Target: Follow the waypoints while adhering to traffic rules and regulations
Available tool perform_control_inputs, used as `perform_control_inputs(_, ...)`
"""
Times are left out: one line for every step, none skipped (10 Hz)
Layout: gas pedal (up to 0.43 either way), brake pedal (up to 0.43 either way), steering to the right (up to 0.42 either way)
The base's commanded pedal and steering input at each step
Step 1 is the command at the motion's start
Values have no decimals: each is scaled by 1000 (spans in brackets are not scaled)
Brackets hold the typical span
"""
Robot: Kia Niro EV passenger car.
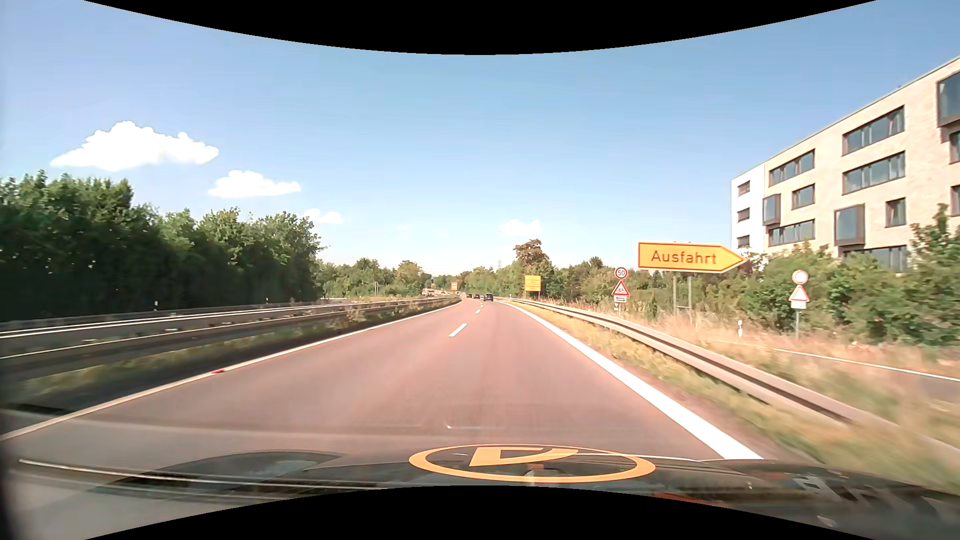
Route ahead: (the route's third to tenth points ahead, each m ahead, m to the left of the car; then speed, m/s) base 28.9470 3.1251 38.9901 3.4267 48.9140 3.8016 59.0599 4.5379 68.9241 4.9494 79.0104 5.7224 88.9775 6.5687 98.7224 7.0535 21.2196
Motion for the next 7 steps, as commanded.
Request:
perform_control_inputs(157, 0, -5)
perform_control_inputs(157, 0, -5)
perform_control_inputs(157, 0, -5)
perform_control_inputs(169, 0, -5)
perform_control_inputs(177, 0, -5)
perform_control_inputs(177, 0, -5)
perform_control_inputs(177, 0, -5)
